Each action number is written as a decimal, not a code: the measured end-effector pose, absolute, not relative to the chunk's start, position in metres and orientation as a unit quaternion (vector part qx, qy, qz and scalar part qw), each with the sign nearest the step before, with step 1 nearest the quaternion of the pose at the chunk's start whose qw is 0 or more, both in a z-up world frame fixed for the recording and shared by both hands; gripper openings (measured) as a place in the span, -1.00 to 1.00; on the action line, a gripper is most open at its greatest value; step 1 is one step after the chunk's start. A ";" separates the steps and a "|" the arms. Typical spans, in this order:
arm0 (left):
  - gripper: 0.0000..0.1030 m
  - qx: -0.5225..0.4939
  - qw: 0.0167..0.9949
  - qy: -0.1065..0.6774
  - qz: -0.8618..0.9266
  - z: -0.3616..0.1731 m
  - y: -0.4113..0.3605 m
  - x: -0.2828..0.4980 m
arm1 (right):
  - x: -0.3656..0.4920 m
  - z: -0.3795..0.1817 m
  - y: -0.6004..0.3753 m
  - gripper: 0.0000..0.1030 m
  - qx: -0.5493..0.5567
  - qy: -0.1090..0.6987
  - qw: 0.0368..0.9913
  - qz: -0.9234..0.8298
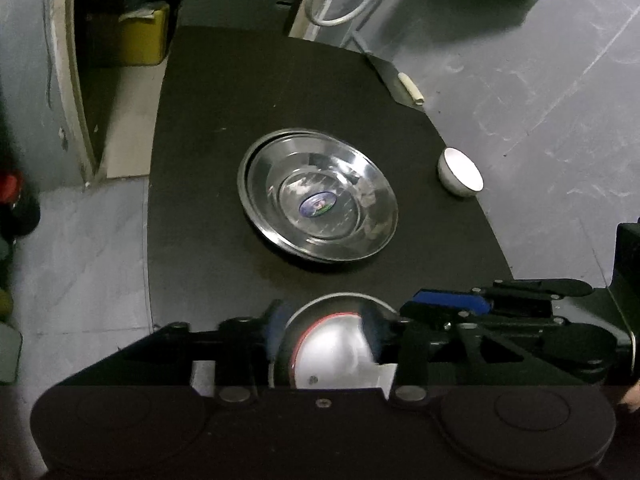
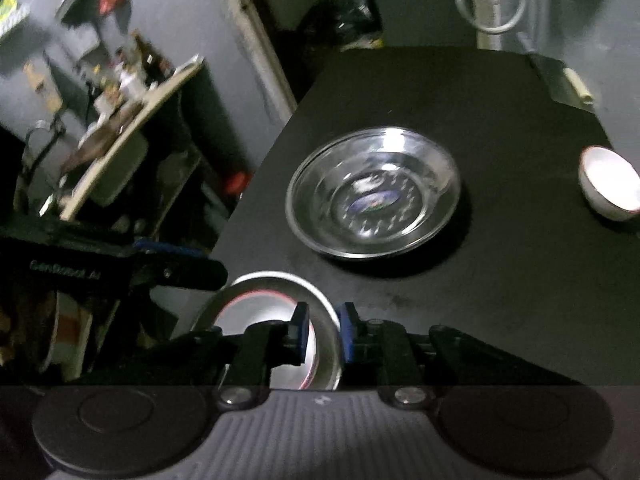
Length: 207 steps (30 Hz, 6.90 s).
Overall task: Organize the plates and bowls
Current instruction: 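Move both grippers to the second red-rimmed white bowl by the wall, then close both grippers on the second white bowl rim and lift it, then carry the second white bowl with both grippers over the bowl stack, then lower the second white bowl into the stacked white bowl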
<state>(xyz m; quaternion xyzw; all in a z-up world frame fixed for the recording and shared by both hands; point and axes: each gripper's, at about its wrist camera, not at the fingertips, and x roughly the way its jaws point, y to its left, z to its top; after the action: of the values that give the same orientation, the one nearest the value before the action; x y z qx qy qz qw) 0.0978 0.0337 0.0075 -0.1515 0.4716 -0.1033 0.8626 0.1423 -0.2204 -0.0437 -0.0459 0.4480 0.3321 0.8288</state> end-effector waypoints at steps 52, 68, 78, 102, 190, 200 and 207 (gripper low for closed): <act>0.98 0.083 0.851 0.445 -0.268 -0.028 -0.199 0.401 | 0.275 -0.108 -0.360 0.57 0.239 0.305 0.922 -0.009; -0.06 0.022 0.827 0.493 -0.269 -0.045 -0.197 0.410 | 0.310 -0.115 -0.362 -0.20 0.253 0.318 0.912 -0.048; -0.70 -0.007 0.814 0.510 -0.279 -0.050 -0.182 0.394 | 0.301 -0.114 -0.361 -0.44 0.254 0.330 0.908 -0.035; -0.70 -0.120 0.900 0.348 -0.232 0.054 -0.065 0.253 | 0.215 -0.018 -0.303 -0.48 0.151 0.240 0.947 0.152; -0.55 -0.185 0.789 0.571 -0.132 -0.038 0.032 0.098 | 0.133 -0.053 -0.201 -0.46 -0.101 0.504 0.752 0.413; -0.52 -0.180 0.789 0.573 -0.128 -0.037 0.029 0.098 | 0.134 -0.052 -0.202 -0.45 -0.105 0.505 0.751 0.413; -0.49 -0.175 0.790 0.573 -0.128 -0.035 0.027 0.098 | 0.134 -0.054 -0.205 -0.44 -0.105 0.506 0.750 0.412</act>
<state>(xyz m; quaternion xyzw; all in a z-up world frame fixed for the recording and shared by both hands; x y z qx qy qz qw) 0.0979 0.0268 -0.0353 -0.1751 0.5731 -0.1280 0.7903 0.1343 -0.2046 -0.0542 -0.1047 0.5062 0.4119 0.7504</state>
